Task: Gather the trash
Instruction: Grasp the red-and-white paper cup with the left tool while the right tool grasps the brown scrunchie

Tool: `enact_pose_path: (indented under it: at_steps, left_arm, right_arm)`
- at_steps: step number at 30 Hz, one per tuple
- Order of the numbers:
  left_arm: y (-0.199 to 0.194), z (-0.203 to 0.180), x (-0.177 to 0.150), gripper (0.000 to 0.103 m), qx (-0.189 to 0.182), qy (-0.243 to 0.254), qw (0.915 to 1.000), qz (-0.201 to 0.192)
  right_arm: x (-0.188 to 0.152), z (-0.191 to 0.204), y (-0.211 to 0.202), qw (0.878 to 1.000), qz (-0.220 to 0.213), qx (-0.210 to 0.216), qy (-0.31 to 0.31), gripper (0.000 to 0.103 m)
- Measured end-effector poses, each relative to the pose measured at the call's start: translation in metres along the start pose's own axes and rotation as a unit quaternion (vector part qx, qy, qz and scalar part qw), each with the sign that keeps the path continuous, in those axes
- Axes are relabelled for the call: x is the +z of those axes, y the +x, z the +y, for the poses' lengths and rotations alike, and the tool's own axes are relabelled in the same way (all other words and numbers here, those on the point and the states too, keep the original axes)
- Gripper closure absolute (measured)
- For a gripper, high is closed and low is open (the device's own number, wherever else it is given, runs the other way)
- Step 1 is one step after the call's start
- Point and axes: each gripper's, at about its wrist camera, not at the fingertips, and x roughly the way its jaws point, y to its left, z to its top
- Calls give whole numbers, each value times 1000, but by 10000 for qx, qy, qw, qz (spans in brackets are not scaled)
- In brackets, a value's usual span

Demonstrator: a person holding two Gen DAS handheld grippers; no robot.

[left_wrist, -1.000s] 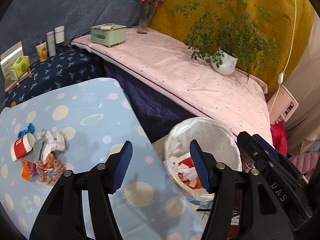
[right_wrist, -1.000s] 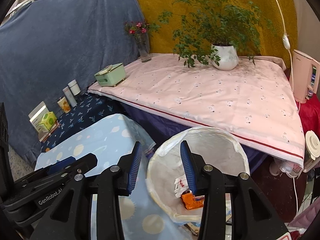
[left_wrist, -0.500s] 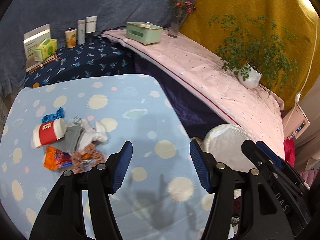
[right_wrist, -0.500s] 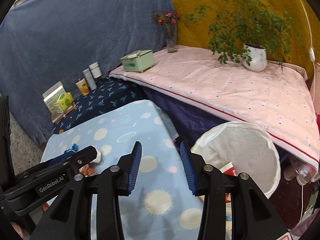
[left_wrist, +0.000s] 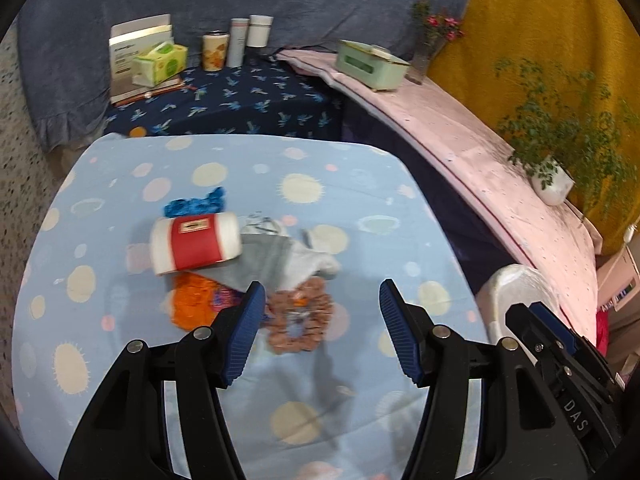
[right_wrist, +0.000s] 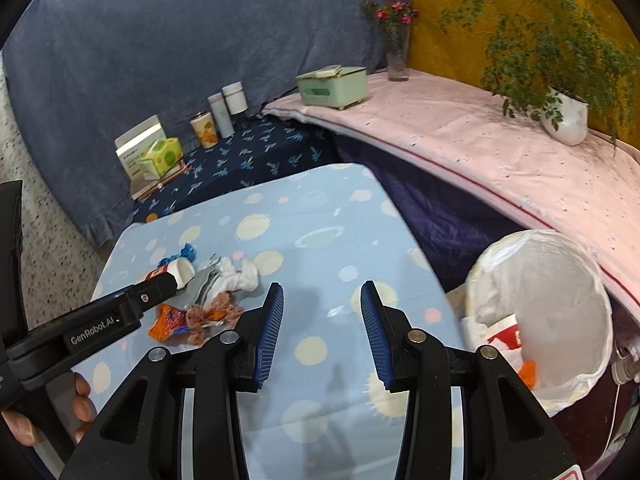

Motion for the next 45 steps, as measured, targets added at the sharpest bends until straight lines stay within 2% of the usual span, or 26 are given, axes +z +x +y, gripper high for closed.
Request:
enact_pose_path:
  at_steps: [9,14,20,26,28,31,33,34,40,45]
  left_arm:
    - [13,78,2,47,355,-385,9986,71]
    - [29,104,6,40,419,-341,9984,138]
    - [52,124,15,40,159,-413,9987,267]
    - [66,113,21,42,-97,-167,9994,274]
    - [70,107,22,49,-148,-62,9996,253]
    - [76,102,23,69,-237,-21,9991,337]
    - [78,101,23,81,-291,-45,9989,377]
    - [80,99,23,84,-330,-54,9986,414]
    - [78,85,19,95,-372,65,9986,361]
    - [64,71,21,97,-440,121,9987,216]
  right_arm:
    - [-15,46,48,9985,438,149,-290,63]
    - [-20,62,77,9969,677,157,-357,63]
    - [-24,76,110,9949,904,137,-434,63]
    - [-30,84,139,9921,1154,97,-484,63]
    - [-32,85,146,9911,1234,98,-481,67]
    - [-37,86,155,9891,1382,145,-486,84]
    - [-38,85,158,9890,1394,155,-470,86]
    - [-39,85,159,9889,1401,168,-457,87]
    - [-37,79,153,9901,1331,194,-392,91]
    - [-28,67,134,9933,1112,209,-243,92]
